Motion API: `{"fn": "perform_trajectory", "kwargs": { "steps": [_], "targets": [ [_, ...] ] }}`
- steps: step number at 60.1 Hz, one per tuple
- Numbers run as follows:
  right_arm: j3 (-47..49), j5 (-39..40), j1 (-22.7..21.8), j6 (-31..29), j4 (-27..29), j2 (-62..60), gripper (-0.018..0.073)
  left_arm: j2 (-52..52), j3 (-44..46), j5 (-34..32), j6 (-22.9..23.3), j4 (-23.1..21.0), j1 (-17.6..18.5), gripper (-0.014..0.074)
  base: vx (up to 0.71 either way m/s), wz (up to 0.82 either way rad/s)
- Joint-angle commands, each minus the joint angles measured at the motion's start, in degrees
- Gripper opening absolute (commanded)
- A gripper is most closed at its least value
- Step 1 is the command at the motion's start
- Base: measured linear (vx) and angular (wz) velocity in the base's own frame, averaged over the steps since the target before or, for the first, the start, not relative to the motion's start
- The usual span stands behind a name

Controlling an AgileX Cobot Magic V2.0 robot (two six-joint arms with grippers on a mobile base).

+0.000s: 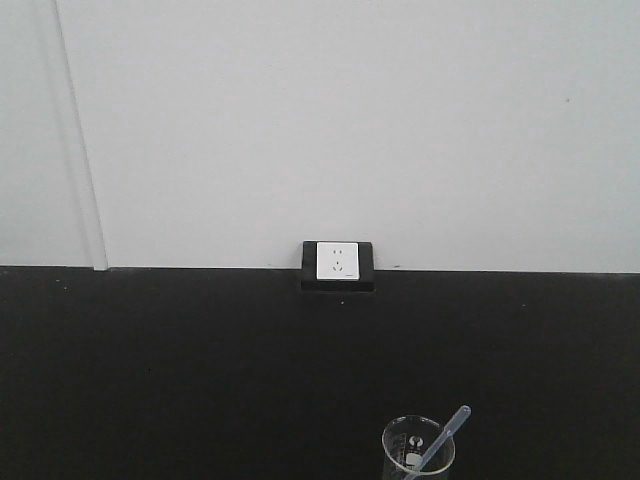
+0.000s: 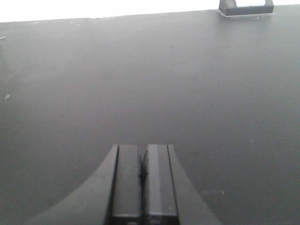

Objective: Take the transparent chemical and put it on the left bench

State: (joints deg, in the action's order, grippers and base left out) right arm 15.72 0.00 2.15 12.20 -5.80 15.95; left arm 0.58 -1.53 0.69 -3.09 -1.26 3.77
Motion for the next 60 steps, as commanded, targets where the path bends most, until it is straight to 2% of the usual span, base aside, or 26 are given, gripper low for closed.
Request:
{"fn": "perform_trajectory", "kwargs": {
  "steps": [1,11,30,41,50,55,60],
  "targets": [
    [7.47,6.10,0.03,-0.41,-0.05,10.03,-0.0007,1.10,-0.93,-4.49,0.45,-0.04,0.10,-0.0003,0.00,0.00],
    [13.32,8.14,0.03,-0.31,-0.05,20.77,-0.0007,1.10,-0.93,-4.49,0.45,-0.04,0.10,-0.0003,0.00,0.00],
    [15.44,14.83,0.03,-0.16,-0.11,32.27,0.0029,1.10,-0.93,-4.49,0.45,-0.04,0.10,-0.0003,0.00,0.00],
    [16.44,14.65,0.03,-0.16,-0.15,37.01,0.0196,1.10,-0.93,-4.49,0.45,-0.04,0.10,-0.0003,0.00,0.00],
    [16.44,15.34,0.09,0.24,-0.08,39.83,0.0421,1.10,-0.93,-4.49,0.45,-0.04,0.10,-0.0003,0.00,0.00],
    [16.44,16.71,1.09,3.29,-0.08,41.32,0.0543,1.10,-0.93,-4.49,0.45,-0.04,0.10,-0.0003,0.00,0.00],
    [16.44,17.94,3.28,7.20,-0.14,43.00,0.0622,1.10,-0.93,-4.49,0.45,-0.04,0.10,-0.0003,0.00,0.00]
  ]
}}
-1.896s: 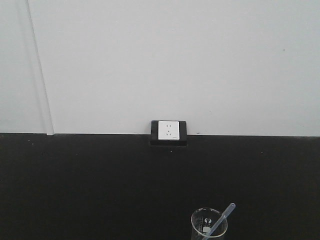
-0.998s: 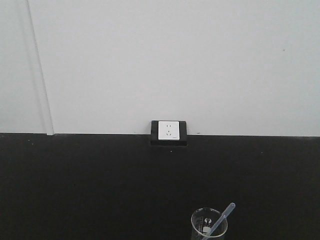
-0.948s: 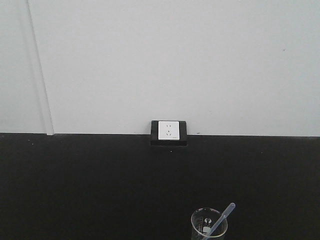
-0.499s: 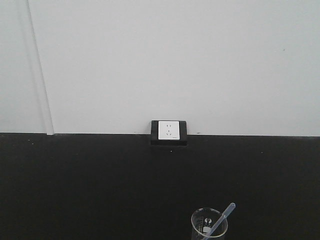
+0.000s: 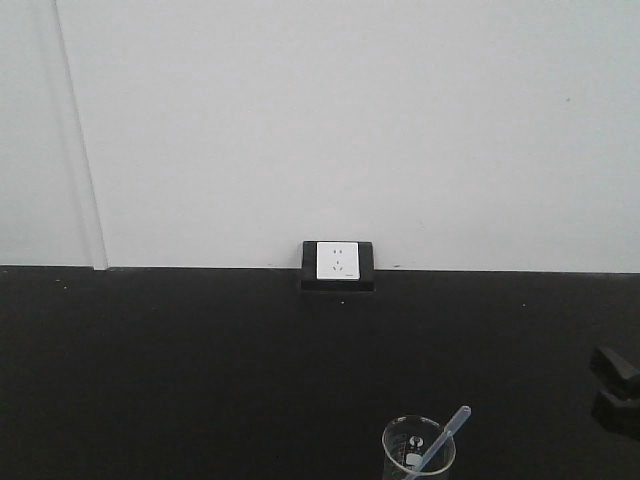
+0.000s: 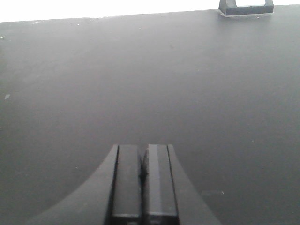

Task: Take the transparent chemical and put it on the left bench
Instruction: 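Lower the right gripper onto the dropper bulb and close on it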

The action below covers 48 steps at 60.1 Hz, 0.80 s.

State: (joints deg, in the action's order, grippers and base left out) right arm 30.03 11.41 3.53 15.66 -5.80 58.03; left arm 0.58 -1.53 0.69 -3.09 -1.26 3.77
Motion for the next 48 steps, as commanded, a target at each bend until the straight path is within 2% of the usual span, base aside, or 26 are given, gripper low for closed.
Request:
{"fn": "perform_trajectory", "kwargs": {
  "steps": [1,7,16,22,30,38,48],
  "targets": [
    [2.13,6.58,2.42,4.10,-0.14,1.38,0.0632,1.10,-0.93,-4.49,0.45,-0.04,0.10,-0.0003,0.00,0.00],
    [2.13,9.57,6.45,7.23,-0.25,5.71,0.0655,1.10,-0.93,-4.49,0.45,-0.04,0.10,-0.0003,0.00,0.00],
    [4.84,13.10,10.95,9.41,0.14,13.60,0.0618,1.10,-0.93,-4.49,0.45,-0.04,0.10,-0.0003,0.00,0.00],
    [7.42,14.62,11.80,13.90,0.05,18.75,0.0584,1.10,-0.93,-4.49,0.45,-0.04,0.10,-0.0003,0.00,0.00],
    [10.65,17.00,11.80,22.11,-3.80,25.26,0.0564,1.10,-0.93,-4.49,0.45,-0.04,0.10,-0.0003,0.00,0.00],
    [11.47,18.21,11.80,24.67,-5.75,29.40,0.0564,1.10,-0.93,-4.49,0.45,-0.04,0.10,-0.0003,0.00,0.00],
    [11.47,18.73,11.80,24.69,-5.75,33.05,0.0564,1.10,-0.93,-4.49,0.45,-0.04,0.10,-0.0003,0.00,0.00]
  ]
}}
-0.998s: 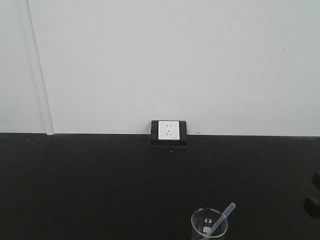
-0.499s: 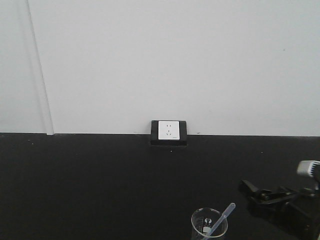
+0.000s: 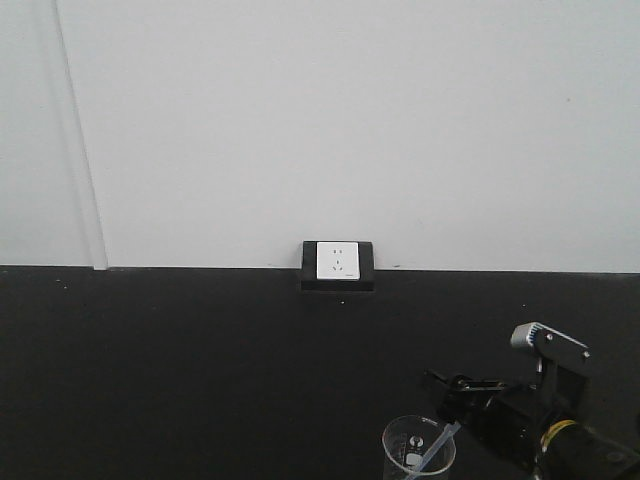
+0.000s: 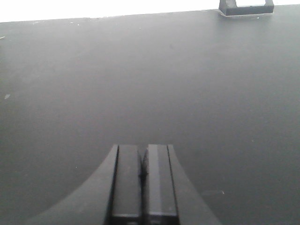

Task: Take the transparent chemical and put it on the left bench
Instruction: 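Lower the right gripper onto the dropper bulb and close on it, then lift the clear dropper up out of the beaker with the right gripper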

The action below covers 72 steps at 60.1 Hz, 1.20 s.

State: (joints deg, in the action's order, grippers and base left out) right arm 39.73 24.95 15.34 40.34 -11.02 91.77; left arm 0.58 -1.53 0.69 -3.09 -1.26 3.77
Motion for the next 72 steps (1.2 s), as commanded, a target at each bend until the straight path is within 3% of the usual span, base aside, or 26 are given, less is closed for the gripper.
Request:
{"fn": "perform_trajectory", "kwargs": {
  "steps": [1,17,24,35,40,61,72],
  "targets": [
    [1.78,5.21,-0.01,0.01,-0.53,-0.46,0.0564,1.10,-0.93,-4.49,0.45,-0.04,0.10,-0.0003,0.00,0.00],
    [1.78,6.64,-0.01,0.07,-0.40,2.63,0.0518,1.10,-0.93,-4.49,0.45,-0.04,0.10,-0.0003,0.00,0.00],
    [1.78,7.83,-0.01,0.00,-0.01,3.09,0.0401,1.10,-0.93,-4.49,0.45,-0.04,0.10,-0.0003,0.00,0.00],
    [1.78,8.98,-0.01,-1.35,0.57,3.22,0.0075,1.10,-0.93,-4.49,0.45,-0.04,0.10,-0.0003,0.00,0.00],
    [1.78,9.16,-0.01,-3.75,0.58,3.22,-0.0015,1.10,-0.93,-4.49,0.45,-0.04,0.10,-0.0003,0.00,0.00],
    [1.78,9.96,-0.12,-17.07,0.58,-4.42,-0.0001,1.10,-0.93,-4.49,0.45,-0.04,0.10,-0.0003,0.00,0.00],
    [1.78,1.97,-0.12,-22.35,0.58,-15.88,-0.0001,1.10,-0.93,-4.49,0.45,-0.04,0.10,-0.0003,0.00,0.00]
  ]
}}
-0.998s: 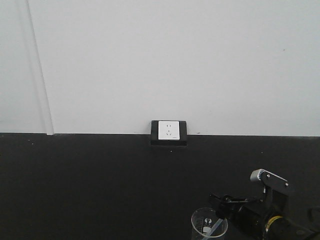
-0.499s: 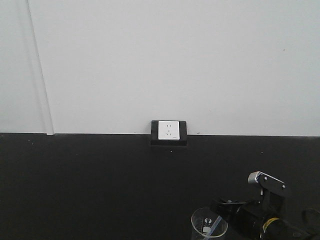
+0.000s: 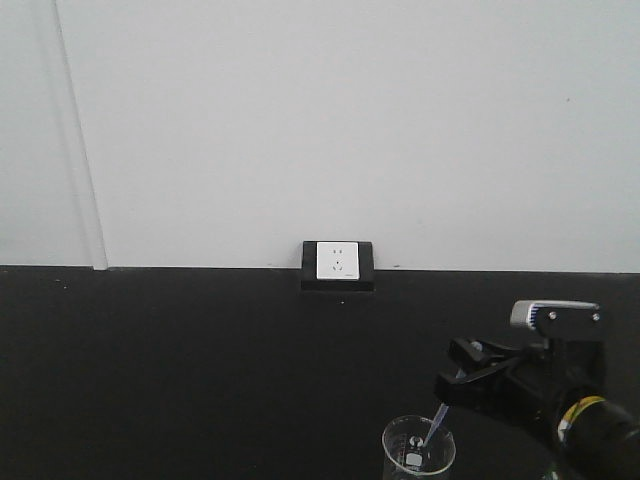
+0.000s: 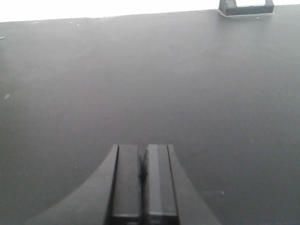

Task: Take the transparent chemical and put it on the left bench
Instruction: 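Lift the clear dropper up out of the beaker with the right gripper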

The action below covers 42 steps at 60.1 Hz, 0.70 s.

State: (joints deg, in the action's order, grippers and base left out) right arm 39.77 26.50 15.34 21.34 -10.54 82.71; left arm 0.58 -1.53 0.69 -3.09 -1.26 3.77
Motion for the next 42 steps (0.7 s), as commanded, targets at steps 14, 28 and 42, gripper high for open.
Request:
{"fn": "perform_trajectory", "kwargs": {
  "steps": [14,28,42],
  "targets": [
    [1.34,-21.87,-0.12,-10.39,0.10,-23.53,-0.0001,1.10,-0.93,-4.49,0.45,-0.04,0.10,-0.0003,0.00,0.00],
    [0.01,-34.35,-0.12,-10.39,-2.93,-35.26,-0.0001,1.10,-0.93,-4.49,0.45,-0.04,0.10,-0.0003,0.00,0.00],
    [-10.03,-31.57,-0.12,-10.17,-3.52,-47.13,-0.0001,1.10,-0.93,-4.49,0.45,-0.04,0.10,-0.0003,0.00,0.00]
  ]
}}
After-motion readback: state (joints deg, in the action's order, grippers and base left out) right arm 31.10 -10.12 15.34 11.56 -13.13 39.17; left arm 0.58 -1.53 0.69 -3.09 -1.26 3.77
